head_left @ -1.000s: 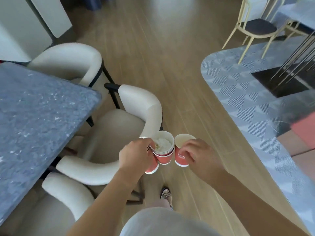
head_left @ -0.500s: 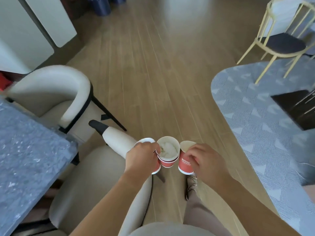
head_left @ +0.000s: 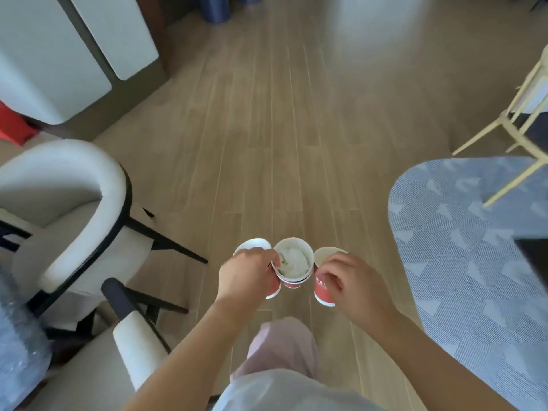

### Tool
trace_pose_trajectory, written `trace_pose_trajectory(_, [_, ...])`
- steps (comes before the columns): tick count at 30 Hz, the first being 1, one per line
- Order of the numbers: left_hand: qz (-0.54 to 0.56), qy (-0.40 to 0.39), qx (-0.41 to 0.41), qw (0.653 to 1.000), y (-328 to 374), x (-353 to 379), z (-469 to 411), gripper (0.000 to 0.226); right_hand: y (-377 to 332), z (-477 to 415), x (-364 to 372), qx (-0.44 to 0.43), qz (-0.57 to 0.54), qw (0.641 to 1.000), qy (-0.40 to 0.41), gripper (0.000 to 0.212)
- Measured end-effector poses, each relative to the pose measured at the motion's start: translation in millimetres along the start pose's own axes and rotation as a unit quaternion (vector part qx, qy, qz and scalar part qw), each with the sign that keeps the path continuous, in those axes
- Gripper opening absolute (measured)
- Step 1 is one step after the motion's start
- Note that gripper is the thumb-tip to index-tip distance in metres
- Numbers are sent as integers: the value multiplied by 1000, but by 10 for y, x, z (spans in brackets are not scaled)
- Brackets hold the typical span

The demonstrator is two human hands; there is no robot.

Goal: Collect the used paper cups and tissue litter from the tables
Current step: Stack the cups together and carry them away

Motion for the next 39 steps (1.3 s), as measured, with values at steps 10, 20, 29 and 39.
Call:
trace_pose_trajectory(10, [43,9,-46,998,-33,-214,-2294,24,556,-2400,-120,-46,-10,999,-5,12])
trace_pose_trajectory(20, [14,24,-50,998,-28,-970,-4648,23,850,-4869,-394,-45,-33,998,12,14])
trace_pose_trajectory(29, [38,15,-47,998,191,-1065,-6946,25,1686,-7016,-508,-6,-58,998,30,15])
trace_pose_trajectory(39, [68,30,-80,994,487,-1500,-9371,22,2297,-9515,-953,-57,-72,996,5,18])
Point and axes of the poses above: each hand's wrist, its own z-axis away from the middle knuckle, its own x-axis out of the palm, y = z × x, the point moved 5 cm from there along -z, towards the middle knuckle, and after that the axes turned 8 degrees about z, right-handed, at the moved point
